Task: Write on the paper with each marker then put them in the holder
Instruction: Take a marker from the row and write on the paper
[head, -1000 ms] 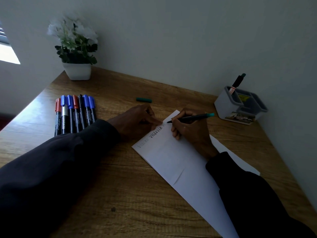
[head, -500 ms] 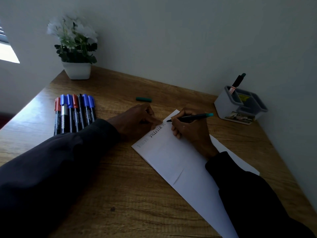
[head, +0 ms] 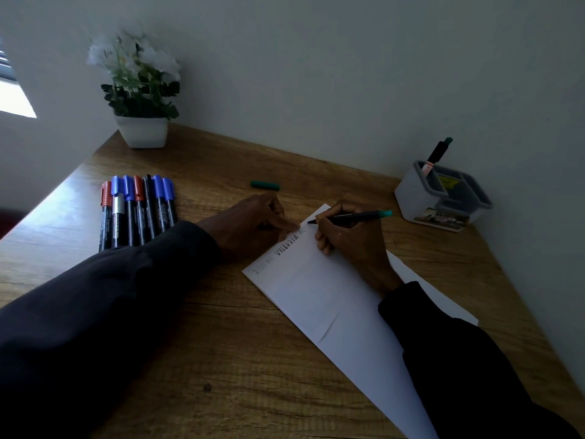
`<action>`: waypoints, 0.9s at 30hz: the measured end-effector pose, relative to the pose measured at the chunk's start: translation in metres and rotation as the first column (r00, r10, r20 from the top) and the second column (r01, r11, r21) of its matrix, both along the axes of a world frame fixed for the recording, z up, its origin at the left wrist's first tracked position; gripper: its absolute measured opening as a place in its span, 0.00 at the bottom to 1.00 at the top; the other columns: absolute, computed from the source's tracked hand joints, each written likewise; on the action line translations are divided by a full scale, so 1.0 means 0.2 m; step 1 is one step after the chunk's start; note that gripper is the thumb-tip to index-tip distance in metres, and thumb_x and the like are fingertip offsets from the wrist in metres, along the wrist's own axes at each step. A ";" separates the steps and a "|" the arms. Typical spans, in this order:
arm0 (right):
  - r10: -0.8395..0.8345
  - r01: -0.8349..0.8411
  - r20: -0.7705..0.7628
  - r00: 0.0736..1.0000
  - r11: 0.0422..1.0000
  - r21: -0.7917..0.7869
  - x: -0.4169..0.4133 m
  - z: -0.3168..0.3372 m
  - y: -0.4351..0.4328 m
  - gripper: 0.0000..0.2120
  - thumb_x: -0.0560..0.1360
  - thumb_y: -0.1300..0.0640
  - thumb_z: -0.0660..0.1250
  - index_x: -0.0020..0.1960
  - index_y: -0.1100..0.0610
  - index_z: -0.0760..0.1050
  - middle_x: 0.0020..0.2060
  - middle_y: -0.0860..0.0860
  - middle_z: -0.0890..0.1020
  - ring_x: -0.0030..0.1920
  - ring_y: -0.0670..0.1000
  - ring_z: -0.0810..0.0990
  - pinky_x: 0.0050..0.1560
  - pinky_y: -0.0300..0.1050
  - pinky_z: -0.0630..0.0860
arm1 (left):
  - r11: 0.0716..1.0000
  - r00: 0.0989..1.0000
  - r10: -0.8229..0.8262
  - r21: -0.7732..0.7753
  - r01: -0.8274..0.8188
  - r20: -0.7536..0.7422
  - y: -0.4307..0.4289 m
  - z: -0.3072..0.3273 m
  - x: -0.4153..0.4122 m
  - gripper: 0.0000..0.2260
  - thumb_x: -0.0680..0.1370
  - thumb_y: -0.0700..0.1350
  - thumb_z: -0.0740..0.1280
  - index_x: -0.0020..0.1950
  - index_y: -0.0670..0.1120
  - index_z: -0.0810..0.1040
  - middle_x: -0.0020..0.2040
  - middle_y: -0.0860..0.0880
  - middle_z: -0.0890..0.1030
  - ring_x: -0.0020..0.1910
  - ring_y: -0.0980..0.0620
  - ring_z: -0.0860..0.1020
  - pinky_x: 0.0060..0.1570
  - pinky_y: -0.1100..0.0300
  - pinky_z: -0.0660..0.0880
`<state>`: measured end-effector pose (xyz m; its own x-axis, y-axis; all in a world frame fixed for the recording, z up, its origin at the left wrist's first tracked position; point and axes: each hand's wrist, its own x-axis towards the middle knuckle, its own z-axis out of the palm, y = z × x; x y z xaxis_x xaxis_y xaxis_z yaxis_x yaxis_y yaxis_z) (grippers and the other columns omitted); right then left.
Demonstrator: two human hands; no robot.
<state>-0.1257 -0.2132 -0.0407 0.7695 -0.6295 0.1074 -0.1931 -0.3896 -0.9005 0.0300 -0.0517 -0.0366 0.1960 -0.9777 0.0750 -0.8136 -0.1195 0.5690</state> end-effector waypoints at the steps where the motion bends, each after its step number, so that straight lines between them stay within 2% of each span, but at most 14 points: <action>1: 0.002 -0.002 -0.002 1.000 1.000 0.006 0.00 0.00 0.00 0.05 0.78 0.64 0.70 0.44 0.64 0.81 0.32 0.53 0.84 0.28 0.47 0.82 0.29 0.37 0.79 | 1.000 1.000 0.002 -0.007 -0.002 -0.027 0.00 0.01 0.00 0.14 0.80 0.46 0.64 0.51 0.69 0.71 0.56 0.56 0.71 0.51 0.58 0.73 0.39 0.71 0.71; 3: -0.011 0.011 -0.002 1.000 1.000 0.005 0.00 0.00 0.00 0.06 0.78 0.64 0.70 0.42 0.62 0.80 0.31 0.51 0.84 0.27 0.46 0.82 0.29 0.36 0.78 | 1.000 0.999 0.010 -0.013 -0.011 -0.049 0.01 0.01 -0.01 0.13 0.80 0.47 0.64 0.52 0.68 0.72 0.54 0.56 0.71 0.52 0.57 0.73 0.40 0.70 0.72; 6: -0.022 0.022 0.005 1.000 1.000 -0.008 0.00 0.00 0.00 0.07 0.78 0.64 0.70 0.41 0.60 0.80 0.30 0.50 0.84 0.27 0.47 0.82 0.29 0.36 0.78 | 1.000 1.000 0.012 0.003 -0.012 0.014 0.00 0.00 0.00 0.14 0.80 0.47 0.63 0.62 0.62 0.74 0.57 0.55 0.69 0.52 0.58 0.71 0.41 0.70 0.70; 11: -0.031 0.031 -0.019 0.999 1.000 0.001 0.01 0.01 0.00 0.08 0.77 0.64 0.71 0.40 0.62 0.80 0.30 0.53 0.84 0.26 0.47 0.82 0.29 0.39 0.78 | 1.000 1.000 0.007 0.008 -0.007 -0.002 0.01 0.00 0.00 0.14 0.80 0.47 0.63 0.60 0.65 0.74 0.57 0.56 0.68 0.52 0.59 0.71 0.40 0.71 0.69; 14: -0.013 0.014 0.046 0.999 1.000 -0.020 -0.01 0.02 0.01 0.06 0.77 0.66 0.70 0.41 0.61 0.80 0.32 0.57 0.84 0.27 0.51 0.83 0.29 0.40 0.80 | 1.000 0.999 0.012 -0.006 -0.012 -0.030 0.00 0.00 0.00 0.15 0.80 0.47 0.64 0.53 0.70 0.70 0.56 0.57 0.69 0.53 0.57 0.72 0.40 0.70 0.71; 16: -0.004 0.006 0.060 0.998 1.000 -0.028 -0.01 0.02 0.01 0.06 0.77 0.66 0.70 0.42 0.61 0.80 0.33 0.56 0.85 0.28 0.52 0.83 0.30 0.41 0.81 | 1.000 1.000 0.010 -0.011 -0.010 -0.026 0.00 0.00 0.00 0.14 0.80 0.47 0.64 0.54 0.70 0.70 0.57 0.55 0.70 0.53 0.58 0.72 0.41 0.69 0.72; 20: -0.016 0.016 0.031 0.999 1.000 -0.010 0.00 0.01 -0.01 0.06 0.77 0.65 0.71 0.40 0.61 0.79 0.32 0.57 0.85 0.28 0.54 0.83 0.30 0.42 0.80 | 1.000 1.000 0.008 0.001 -0.008 0.006 0.00 0.01 -0.01 0.14 0.80 0.46 0.63 0.62 0.63 0.74 0.59 0.53 0.70 0.53 0.57 0.71 0.44 0.69 0.72; 23: -0.030 0.031 0.073 0.997 1.000 -0.001 0.00 0.01 -0.01 0.07 0.77 0.66 0.71 0.40 0.61 0.79 0.32 0.58 0.84 0.28 0.56 0.83 0.30 0.46 0.80 | 1.000 1.000 0.014 -0.012 -0.014 -0.018 0.01 0.02 -0.01 0.14 0.80 0.46 0.64 0.56 0.67 0.71 0.58 0.53 0.71 0.51 0.58 0.72 0.42 0.70 0.72; 27: -0.031 0.029 0.097 0.995 0.999 0.018 -0.01 0.01 0.00 0.06 0.77 0.67 0.70 0.42 0.62 0.79 0.32 0.56 0.84 0.29 0.52 0.83 0.30 0.41 0.80 | 1.000 1.000 0.002 -0.011 -0.002 -0.010 0.01 0.02 -0.01 0.14 0.80 0.46 0.64 0.56 0.67 0.69 0.59 0.53 0.70 0.53 0.57 0.71 0.43 0.71 0.71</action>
